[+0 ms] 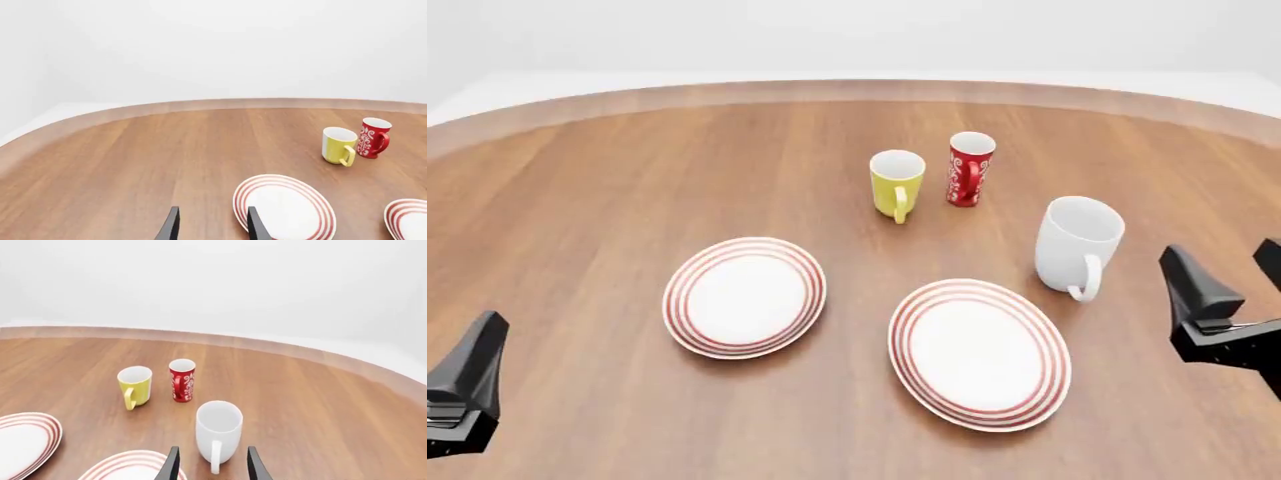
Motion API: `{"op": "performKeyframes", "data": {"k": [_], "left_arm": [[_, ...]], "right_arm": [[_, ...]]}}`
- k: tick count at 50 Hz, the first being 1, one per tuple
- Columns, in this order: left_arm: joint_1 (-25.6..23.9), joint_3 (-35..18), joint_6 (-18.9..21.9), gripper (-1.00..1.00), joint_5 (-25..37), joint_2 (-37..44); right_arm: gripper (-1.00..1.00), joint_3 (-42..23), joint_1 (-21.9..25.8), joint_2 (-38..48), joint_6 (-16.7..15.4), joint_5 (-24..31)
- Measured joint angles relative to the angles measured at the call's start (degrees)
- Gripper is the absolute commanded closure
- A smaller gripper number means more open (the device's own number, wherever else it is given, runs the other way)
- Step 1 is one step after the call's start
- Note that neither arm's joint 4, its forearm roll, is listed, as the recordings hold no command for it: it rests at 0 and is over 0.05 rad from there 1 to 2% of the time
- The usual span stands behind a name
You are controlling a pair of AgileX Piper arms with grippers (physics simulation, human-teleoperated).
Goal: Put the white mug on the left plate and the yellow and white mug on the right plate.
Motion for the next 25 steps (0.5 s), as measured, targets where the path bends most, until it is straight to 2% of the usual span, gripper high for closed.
{"op": "performKeyframes", "data": {"k": [25], "left_arm": [[0.00,0.00,0.00,-1.00,0.00,0.00]], "right_arm": [[-1.00,-0.67,-0.24,15.01,-0.18,-10.83]]}}
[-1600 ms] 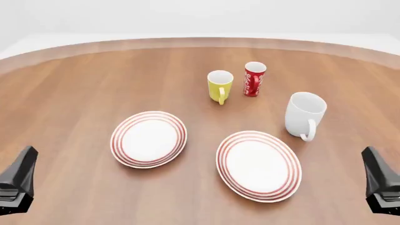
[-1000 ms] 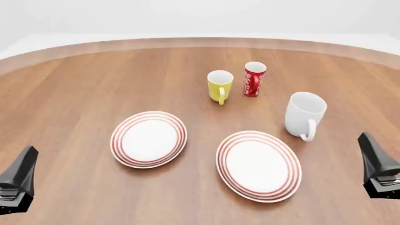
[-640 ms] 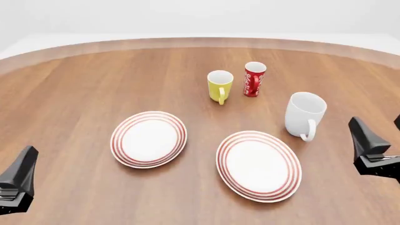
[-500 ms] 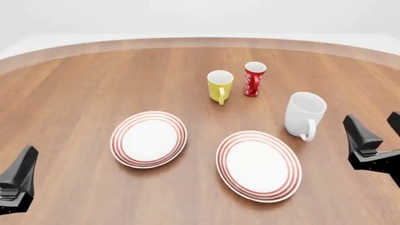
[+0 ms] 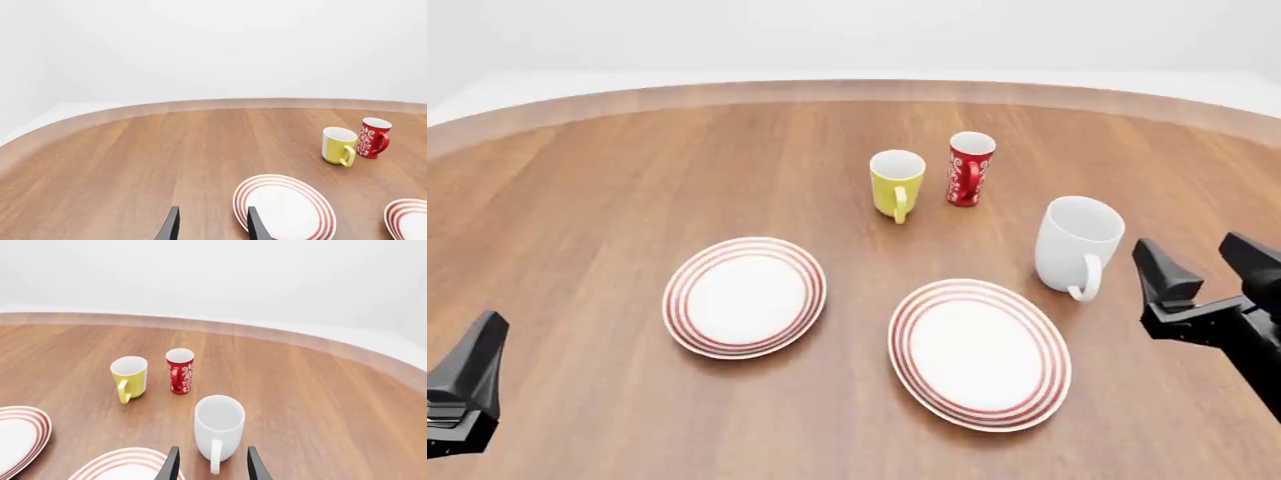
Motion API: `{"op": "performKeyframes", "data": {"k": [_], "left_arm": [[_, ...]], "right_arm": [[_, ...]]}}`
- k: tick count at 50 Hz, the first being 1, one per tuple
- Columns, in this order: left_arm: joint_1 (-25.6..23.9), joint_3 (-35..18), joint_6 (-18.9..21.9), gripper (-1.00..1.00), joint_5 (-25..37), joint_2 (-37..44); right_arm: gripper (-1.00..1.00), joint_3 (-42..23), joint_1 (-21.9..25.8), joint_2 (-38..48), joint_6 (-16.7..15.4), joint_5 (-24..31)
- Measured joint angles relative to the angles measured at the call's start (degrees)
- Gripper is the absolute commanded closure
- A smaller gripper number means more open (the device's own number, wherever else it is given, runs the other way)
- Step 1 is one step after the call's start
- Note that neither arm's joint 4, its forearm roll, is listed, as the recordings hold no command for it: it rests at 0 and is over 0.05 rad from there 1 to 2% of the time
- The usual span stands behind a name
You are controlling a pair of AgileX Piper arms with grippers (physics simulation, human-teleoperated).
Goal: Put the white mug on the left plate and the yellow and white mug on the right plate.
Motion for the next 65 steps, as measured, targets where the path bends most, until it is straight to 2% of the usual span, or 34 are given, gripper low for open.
{"op": "performKeyframes", "data": {"k": [42,65], "left_arm": [[0.00,0.00,0.00,-1.00,0.00,0.00],[0.00,0.00,0.00,-1.00,0.00,0.00]], "right_arm": [[-1.00,-1.99,-1.00,19.37,0.95,-13.04],[-1.00,-3.45,-1.60,28.07,0.36,-17.97]]}}
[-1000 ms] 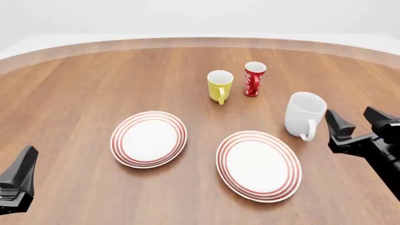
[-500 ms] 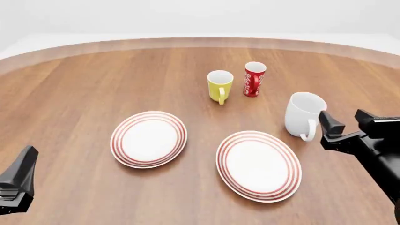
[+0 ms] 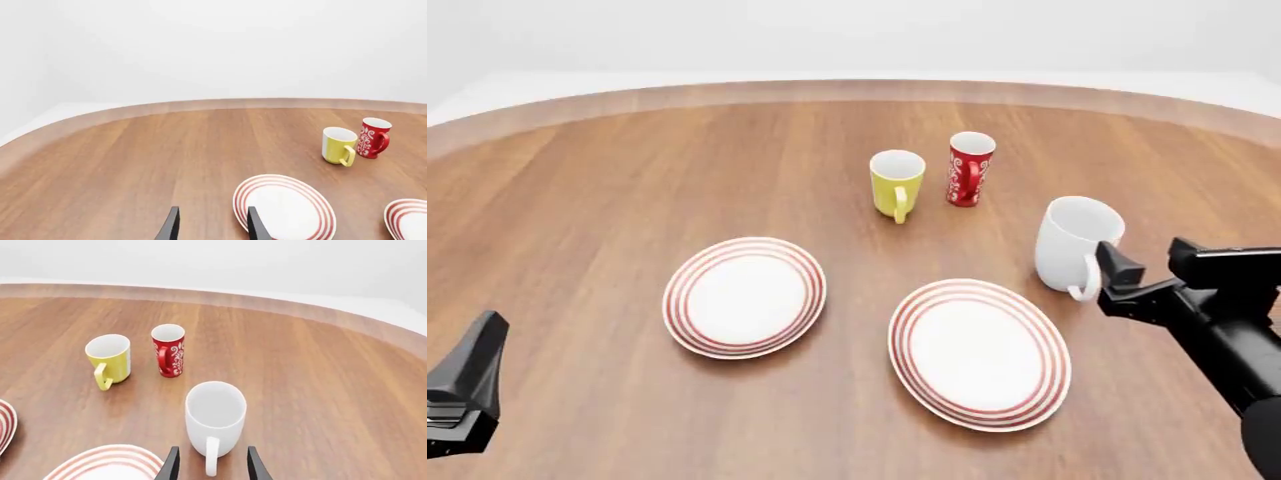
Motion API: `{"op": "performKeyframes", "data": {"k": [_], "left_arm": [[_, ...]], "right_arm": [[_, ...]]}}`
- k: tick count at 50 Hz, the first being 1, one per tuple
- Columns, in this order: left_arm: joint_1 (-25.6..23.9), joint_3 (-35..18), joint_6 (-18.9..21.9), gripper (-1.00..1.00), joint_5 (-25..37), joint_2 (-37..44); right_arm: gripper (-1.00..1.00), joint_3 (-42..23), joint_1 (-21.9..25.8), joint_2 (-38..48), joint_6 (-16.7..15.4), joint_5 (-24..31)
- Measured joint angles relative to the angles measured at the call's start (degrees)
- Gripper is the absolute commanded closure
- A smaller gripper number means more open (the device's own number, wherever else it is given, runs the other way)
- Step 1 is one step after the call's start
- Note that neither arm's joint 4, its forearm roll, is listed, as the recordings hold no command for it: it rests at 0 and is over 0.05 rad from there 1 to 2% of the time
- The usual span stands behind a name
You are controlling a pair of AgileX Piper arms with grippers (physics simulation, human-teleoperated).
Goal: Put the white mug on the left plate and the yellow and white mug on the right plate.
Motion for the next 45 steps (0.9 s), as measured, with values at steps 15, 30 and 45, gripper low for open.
{"op": "performKeyframes", "data": {"k": [15,30,45], "left_arm": [[0.00,0.00,0.00,-1.00,0.00,0.00],[0.00,0.00,0.00,-1.00,0.00,0.00],[0.00,0.00,0.00,-1.00,0.00,0.00]], "right_arm": [[-1.00,-1.63,0.32,6.43,0.13,-3.17],[-1.00,-3.26,0.00,12.57,0.16,-6.02],[-1.00,-4.27,-0.59,18.82,0.58,-9.39]]}}
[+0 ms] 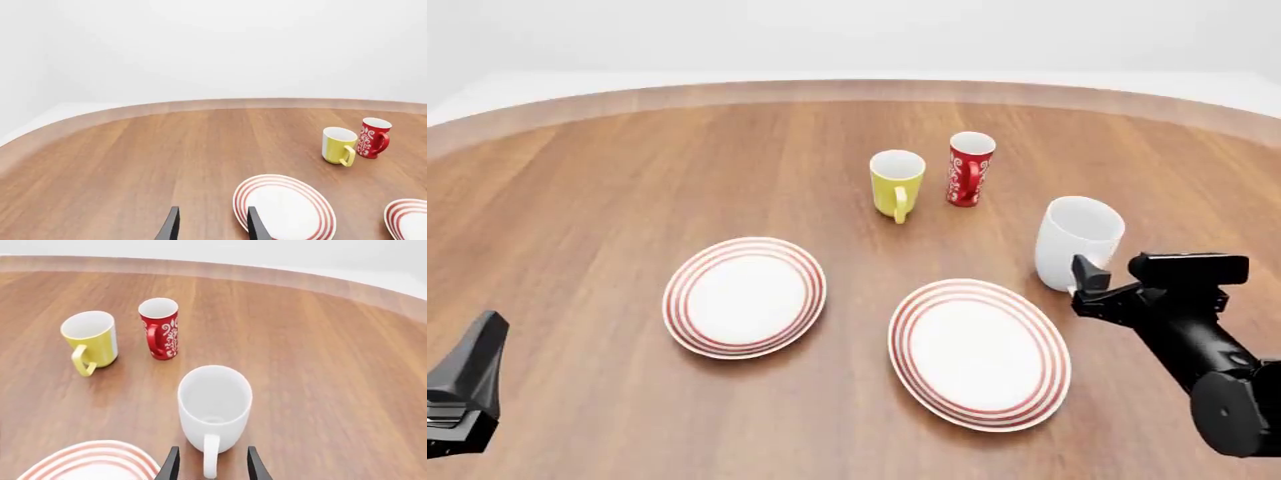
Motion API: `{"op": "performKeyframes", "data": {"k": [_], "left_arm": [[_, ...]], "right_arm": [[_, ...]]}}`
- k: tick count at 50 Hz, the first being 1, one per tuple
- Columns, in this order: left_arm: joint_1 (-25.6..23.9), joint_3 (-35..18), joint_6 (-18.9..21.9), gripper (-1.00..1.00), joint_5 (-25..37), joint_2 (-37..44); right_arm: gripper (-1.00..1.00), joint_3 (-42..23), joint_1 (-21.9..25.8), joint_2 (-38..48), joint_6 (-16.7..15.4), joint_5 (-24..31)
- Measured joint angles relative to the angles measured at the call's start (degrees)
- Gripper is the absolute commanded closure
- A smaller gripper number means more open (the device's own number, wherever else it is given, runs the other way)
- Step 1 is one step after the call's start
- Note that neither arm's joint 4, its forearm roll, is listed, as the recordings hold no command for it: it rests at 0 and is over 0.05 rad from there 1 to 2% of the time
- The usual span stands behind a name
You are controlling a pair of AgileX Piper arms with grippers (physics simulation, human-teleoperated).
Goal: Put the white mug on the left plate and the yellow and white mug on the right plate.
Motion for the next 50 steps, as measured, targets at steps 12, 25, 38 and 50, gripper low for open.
{"op": "performKeyframes", "data": {"k": [12,25,38,50], "left_arm": [[0.00,0.00,0.00,-1.00,0.00,0.00],[0.00,0.00,0.00,-1.00,0.00,0.00],[0.00,0.00,0.00,-1.00,0.00,0.00],[0.00,0.00,0.00,-1.00,0.00,0.00]], "right_arm": [[-1.00,-0.75,0.03,4.33,0.38,-1.86],[-1.00,-2.41,0.58,8.37,0.68,-2.79],[1.00,-3.39,0.82,10.03,0.89,-3.33],[1.00,-2.77,0.93,8.97,0.27,-2.98]]}}
